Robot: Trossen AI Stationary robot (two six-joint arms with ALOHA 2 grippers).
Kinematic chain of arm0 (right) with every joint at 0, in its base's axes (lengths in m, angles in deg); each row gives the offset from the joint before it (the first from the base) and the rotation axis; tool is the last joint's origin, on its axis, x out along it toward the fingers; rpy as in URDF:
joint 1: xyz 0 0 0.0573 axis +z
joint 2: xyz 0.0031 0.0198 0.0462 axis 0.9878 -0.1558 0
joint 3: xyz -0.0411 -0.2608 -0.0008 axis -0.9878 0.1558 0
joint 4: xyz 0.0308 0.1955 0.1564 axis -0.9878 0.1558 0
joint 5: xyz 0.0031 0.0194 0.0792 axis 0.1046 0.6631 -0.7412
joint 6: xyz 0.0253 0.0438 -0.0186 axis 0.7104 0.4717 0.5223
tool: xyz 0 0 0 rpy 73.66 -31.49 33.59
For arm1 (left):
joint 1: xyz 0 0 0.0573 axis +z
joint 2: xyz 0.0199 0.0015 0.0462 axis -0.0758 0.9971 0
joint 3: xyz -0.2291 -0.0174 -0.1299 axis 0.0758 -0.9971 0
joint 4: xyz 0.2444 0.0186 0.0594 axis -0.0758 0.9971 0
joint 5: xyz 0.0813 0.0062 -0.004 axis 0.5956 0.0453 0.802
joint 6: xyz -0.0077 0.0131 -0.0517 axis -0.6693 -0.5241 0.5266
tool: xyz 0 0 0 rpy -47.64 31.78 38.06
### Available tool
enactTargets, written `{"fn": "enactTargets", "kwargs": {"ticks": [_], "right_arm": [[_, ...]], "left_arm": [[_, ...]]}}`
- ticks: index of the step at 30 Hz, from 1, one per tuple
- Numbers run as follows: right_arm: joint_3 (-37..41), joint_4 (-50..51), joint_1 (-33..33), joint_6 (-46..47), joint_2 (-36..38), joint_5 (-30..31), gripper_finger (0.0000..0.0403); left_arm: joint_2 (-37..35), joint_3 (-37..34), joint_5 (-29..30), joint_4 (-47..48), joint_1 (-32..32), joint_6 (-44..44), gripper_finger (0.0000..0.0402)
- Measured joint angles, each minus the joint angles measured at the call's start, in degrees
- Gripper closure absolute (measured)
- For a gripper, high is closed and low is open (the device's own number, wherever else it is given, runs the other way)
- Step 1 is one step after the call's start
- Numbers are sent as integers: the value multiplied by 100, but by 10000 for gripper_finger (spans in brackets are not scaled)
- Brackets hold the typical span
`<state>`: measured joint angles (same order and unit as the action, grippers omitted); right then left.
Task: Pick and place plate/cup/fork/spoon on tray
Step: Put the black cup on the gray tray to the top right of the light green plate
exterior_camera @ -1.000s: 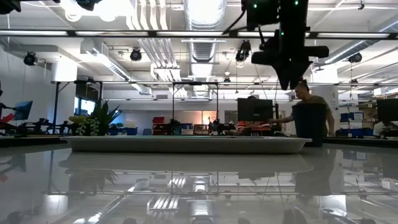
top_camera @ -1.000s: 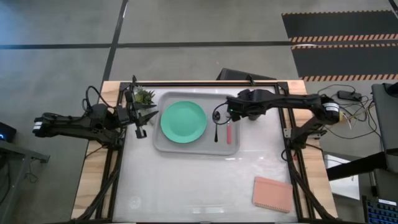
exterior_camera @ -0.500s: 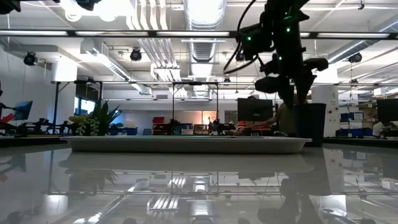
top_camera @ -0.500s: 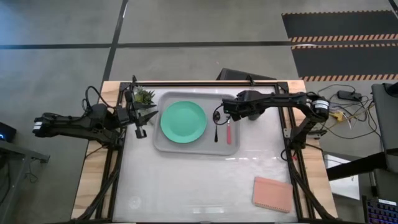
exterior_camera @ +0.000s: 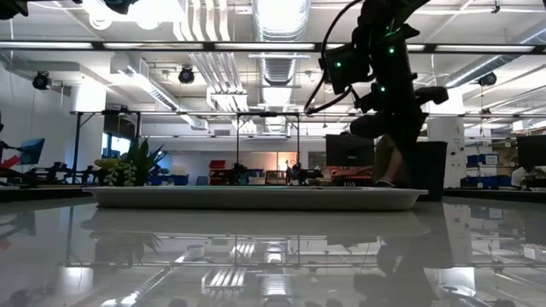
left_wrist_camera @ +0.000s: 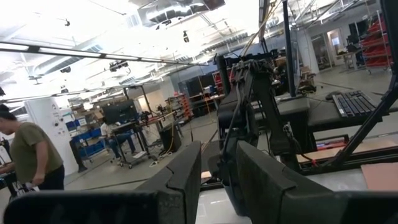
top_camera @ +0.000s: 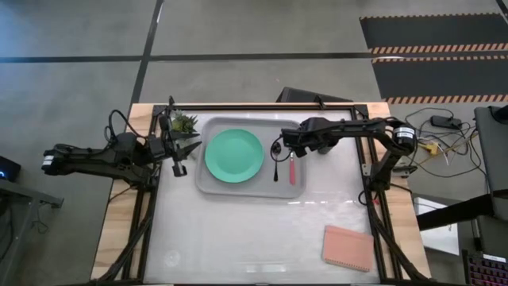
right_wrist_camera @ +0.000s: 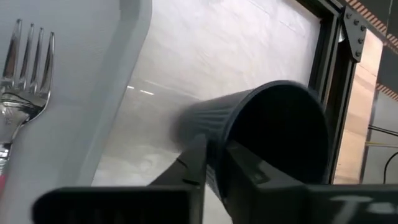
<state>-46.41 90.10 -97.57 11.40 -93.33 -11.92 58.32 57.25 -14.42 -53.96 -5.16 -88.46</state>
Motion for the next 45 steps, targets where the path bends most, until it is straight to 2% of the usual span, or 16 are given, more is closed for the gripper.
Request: {"fn": "enactTargets", "kwargs": {"ticks": [3,8,13,18,23,30,45], "right_arm": [[0,6,0,-22,46,-2,391],[-16,11,0,-69,236,11,394],[-375,-29,0,-104,310,346,394],[-773,-961,-2,-826,310,437,394],[-1048,-2117,-39,-1706,308,120,394],[-1223,-3160,-74,-2636,304,-339,394],[-1239,-3786,-66,-2848,148,-664,394]], "left_arm": [[0,0,0,0,2,0,317],[0,0,0,0,2,0,317],[0,0,0,-2,2,0,317],[0,0,2,-46,6,0,317],[0,0,0,-48,4,0,317],[0,0,1,-48,4,0,317],[2,0,0,-161,3,-52,317]]}}
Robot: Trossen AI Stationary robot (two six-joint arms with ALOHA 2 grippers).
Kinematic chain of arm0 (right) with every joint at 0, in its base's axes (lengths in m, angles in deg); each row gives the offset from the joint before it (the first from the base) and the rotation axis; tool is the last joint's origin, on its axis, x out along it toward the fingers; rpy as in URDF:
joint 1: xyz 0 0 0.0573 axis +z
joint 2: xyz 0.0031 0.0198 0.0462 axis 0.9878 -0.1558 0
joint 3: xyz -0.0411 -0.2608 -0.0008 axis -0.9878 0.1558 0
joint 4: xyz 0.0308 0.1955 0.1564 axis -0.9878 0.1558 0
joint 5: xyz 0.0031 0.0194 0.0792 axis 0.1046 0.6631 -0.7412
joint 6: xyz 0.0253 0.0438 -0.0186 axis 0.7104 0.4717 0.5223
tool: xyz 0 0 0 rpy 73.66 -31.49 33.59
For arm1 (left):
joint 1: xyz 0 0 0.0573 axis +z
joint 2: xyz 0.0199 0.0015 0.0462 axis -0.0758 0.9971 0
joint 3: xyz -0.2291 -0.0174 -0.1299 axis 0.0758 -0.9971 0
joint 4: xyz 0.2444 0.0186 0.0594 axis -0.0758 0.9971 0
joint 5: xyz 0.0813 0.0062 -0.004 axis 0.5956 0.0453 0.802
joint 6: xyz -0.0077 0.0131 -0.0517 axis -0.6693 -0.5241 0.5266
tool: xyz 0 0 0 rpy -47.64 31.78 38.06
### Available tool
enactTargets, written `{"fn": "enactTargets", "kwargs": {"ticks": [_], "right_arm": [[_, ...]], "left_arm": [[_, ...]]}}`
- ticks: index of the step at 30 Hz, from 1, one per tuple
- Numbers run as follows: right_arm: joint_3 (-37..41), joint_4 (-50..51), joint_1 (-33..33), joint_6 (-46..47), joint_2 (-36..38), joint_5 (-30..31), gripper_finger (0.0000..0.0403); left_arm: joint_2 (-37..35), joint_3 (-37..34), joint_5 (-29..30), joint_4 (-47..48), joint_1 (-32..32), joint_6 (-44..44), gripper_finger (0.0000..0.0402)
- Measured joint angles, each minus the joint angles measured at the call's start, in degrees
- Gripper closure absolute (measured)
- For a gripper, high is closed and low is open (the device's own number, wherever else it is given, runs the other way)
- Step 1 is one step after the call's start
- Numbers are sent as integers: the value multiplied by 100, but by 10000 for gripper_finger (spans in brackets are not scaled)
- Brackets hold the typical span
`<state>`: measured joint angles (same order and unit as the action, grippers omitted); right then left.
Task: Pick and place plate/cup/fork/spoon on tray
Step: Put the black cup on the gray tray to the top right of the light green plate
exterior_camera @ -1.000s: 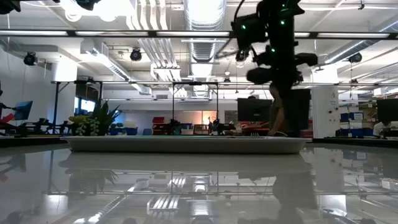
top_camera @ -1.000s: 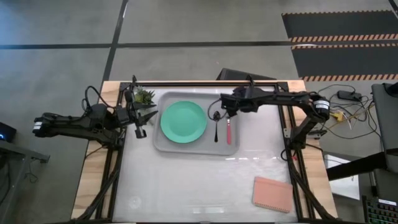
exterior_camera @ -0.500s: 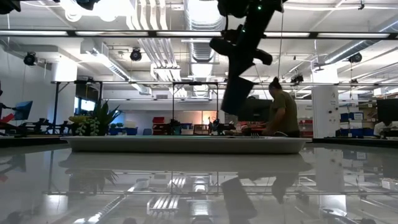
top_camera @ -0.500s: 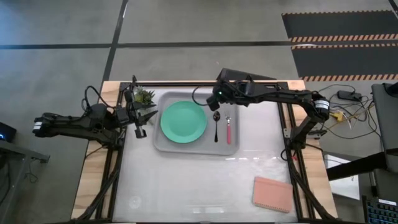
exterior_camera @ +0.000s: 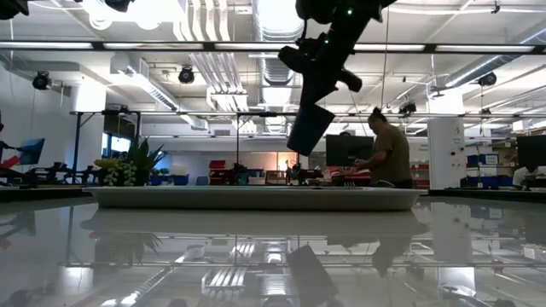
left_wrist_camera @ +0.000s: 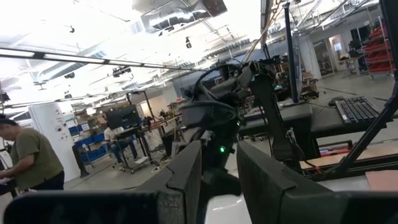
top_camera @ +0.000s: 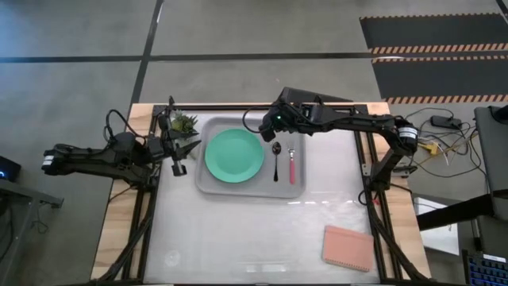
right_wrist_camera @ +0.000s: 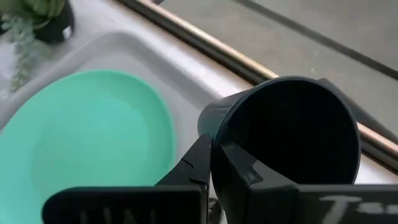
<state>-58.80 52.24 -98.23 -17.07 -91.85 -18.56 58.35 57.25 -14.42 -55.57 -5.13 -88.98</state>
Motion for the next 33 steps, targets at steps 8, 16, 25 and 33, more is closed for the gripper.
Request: {"fn": "enactTargets", "kwargs": {"ticks": [8,16,25,33], "right_arm": [[-842,535,-51,-597,-836,-144,394],[-2287,2116,-136,-1266,-1712,-150,394],[-3459,3074,-135,-1509,-2557,-391,394],[-3652,3365,-162,-1581,-2911,-395,394]], "left_arm": [[41,0,0,-5,-3,-142,317],[46,0,0,-3,-2,-149,317],[48,0,2,1,-2,-147,317],[52,0,0,9,1,-144,317]]}}
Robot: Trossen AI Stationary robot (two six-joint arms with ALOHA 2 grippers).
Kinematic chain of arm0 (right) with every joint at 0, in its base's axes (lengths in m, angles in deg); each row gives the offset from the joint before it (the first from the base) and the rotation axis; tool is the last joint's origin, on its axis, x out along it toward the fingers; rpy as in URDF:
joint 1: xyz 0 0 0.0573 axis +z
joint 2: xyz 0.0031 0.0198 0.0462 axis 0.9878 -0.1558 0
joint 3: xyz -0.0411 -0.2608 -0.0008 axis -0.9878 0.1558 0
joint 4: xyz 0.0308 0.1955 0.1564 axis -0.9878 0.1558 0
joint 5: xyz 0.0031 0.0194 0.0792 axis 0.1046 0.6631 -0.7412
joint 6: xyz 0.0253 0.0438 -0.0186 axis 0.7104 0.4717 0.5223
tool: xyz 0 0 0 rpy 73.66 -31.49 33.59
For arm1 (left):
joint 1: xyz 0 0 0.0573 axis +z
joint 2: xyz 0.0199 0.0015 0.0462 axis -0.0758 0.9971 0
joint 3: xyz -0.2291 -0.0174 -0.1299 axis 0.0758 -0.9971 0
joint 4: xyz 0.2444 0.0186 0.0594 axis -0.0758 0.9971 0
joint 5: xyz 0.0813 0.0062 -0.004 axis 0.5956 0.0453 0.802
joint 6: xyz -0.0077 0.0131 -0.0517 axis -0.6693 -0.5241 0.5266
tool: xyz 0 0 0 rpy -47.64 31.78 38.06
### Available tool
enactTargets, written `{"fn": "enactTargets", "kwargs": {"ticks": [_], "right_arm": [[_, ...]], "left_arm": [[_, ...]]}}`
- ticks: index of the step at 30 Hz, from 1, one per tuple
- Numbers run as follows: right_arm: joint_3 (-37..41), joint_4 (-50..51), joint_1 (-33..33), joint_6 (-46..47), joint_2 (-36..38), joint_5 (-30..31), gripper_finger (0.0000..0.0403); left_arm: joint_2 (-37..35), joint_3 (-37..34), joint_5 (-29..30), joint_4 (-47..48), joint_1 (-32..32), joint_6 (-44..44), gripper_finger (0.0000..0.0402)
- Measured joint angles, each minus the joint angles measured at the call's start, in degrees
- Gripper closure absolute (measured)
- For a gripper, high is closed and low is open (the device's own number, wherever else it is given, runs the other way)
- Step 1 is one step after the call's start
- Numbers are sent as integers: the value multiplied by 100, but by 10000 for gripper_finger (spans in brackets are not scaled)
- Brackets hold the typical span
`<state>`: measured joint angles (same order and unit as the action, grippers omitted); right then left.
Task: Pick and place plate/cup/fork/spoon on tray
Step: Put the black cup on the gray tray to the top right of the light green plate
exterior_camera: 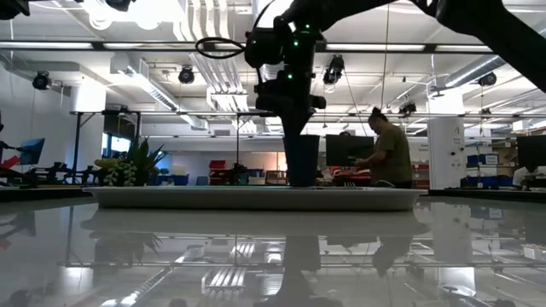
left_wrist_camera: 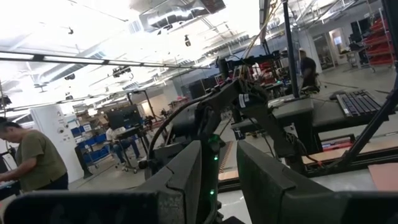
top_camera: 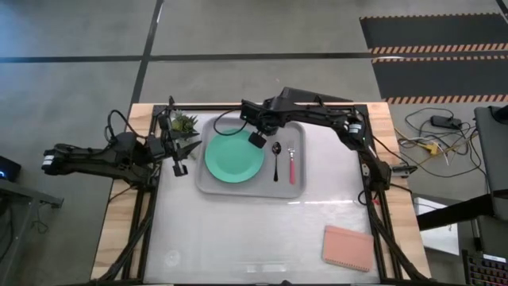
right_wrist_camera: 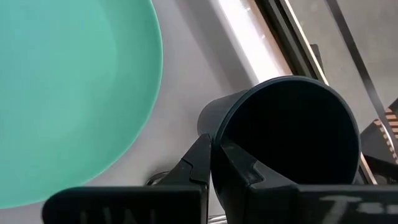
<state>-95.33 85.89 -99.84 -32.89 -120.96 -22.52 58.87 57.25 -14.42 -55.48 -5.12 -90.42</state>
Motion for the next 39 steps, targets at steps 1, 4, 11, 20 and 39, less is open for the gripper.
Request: {"fn": "enactTargets", "kwargs": {"ticks": [1,4,11,20,39], "right_arm": [[11,-3,0,1,-8,-2,394],[71,-2,0,17,-30,-17,394],[96,-187,0,92,-33,-34,394],[201,-308,2,177,-33,-44,394],[238,-415,2,291,-31,-42,318]], "left_arm": [[0,0,1,4,0,0,317],[0,0,0,5,0,2,317],[0,0,0,5,0,7,317],[0,0,0,7,0,9,317],[0,0,0,7,-4,9,317]]}}
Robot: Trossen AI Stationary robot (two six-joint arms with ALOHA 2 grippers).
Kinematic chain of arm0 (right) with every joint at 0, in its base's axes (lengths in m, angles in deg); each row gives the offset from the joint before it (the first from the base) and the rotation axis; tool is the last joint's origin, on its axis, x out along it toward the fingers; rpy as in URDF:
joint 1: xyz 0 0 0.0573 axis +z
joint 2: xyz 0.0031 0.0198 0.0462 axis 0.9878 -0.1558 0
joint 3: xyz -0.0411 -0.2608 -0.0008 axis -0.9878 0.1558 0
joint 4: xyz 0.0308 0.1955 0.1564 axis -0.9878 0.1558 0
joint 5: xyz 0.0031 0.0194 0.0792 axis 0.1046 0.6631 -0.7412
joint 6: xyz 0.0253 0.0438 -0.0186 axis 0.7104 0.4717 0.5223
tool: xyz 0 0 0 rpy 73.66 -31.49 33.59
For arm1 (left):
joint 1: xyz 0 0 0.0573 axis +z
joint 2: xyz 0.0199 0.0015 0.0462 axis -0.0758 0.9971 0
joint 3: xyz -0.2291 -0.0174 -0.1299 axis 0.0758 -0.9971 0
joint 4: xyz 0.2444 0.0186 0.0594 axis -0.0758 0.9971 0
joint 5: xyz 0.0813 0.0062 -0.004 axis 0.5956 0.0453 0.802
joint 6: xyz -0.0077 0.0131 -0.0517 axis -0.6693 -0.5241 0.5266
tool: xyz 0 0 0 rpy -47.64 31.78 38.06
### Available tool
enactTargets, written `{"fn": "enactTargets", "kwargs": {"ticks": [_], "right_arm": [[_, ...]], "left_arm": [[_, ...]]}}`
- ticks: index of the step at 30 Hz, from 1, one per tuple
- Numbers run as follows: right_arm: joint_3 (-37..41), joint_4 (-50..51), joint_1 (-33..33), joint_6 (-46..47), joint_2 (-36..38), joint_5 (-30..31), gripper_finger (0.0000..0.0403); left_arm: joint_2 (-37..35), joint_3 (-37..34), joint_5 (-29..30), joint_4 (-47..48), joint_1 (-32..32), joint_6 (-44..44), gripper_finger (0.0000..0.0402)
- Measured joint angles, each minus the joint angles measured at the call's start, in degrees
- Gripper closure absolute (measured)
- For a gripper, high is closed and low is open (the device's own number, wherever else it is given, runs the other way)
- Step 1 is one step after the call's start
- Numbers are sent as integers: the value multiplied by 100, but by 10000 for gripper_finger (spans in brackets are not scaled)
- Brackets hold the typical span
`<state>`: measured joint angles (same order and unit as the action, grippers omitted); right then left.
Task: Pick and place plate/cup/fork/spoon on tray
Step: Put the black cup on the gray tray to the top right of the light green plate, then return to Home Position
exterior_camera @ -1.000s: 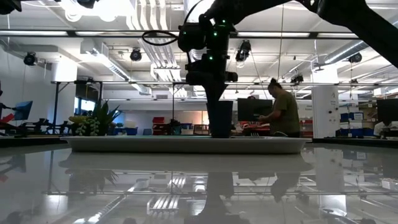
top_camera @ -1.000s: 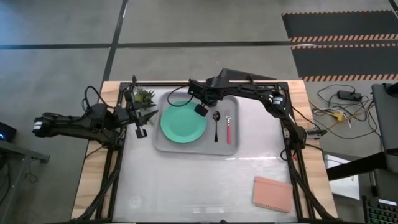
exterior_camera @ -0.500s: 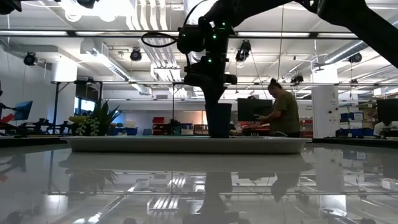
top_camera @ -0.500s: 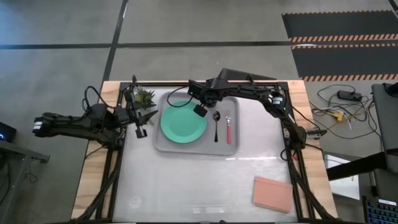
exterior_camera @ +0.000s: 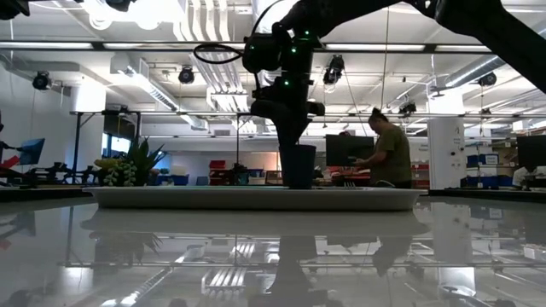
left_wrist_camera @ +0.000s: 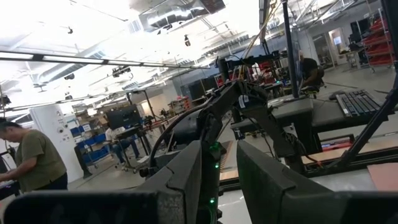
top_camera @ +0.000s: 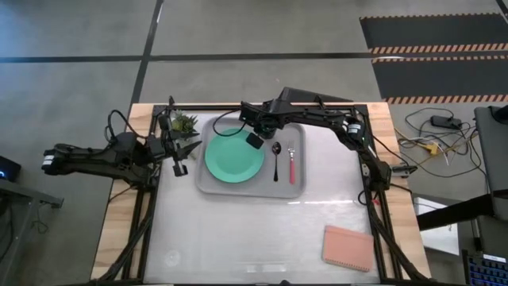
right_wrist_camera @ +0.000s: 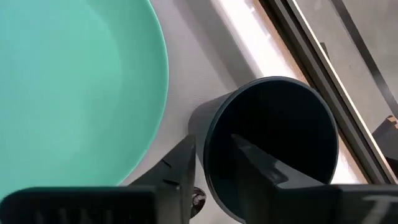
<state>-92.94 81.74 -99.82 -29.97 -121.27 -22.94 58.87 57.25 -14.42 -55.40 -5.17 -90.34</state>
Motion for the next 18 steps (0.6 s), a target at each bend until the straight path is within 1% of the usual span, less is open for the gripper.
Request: {"fn": "enactTargets", "kwargs": {"ticks": [5,8,11,14,16,18], "right_arm": [[-98,33,0,39,36,1,291],[-313,161,17,97,69,1,285],[-599,509,94,257,145,17,286],[-654,540,337,86,378,266,292],[-547,353,598,-198,584,535,297],[-349,259,850,-371,823,630,300]], "left_arm": [[0,0,0,0,2,0,317],[0,0,1,1,2,0,317],[0,0,0,43,4,-2,317],[0,0,2,66,7,2,317],[-2,3,2,161,6,36,317],[-11,4,2,421,4,48,317]]}}
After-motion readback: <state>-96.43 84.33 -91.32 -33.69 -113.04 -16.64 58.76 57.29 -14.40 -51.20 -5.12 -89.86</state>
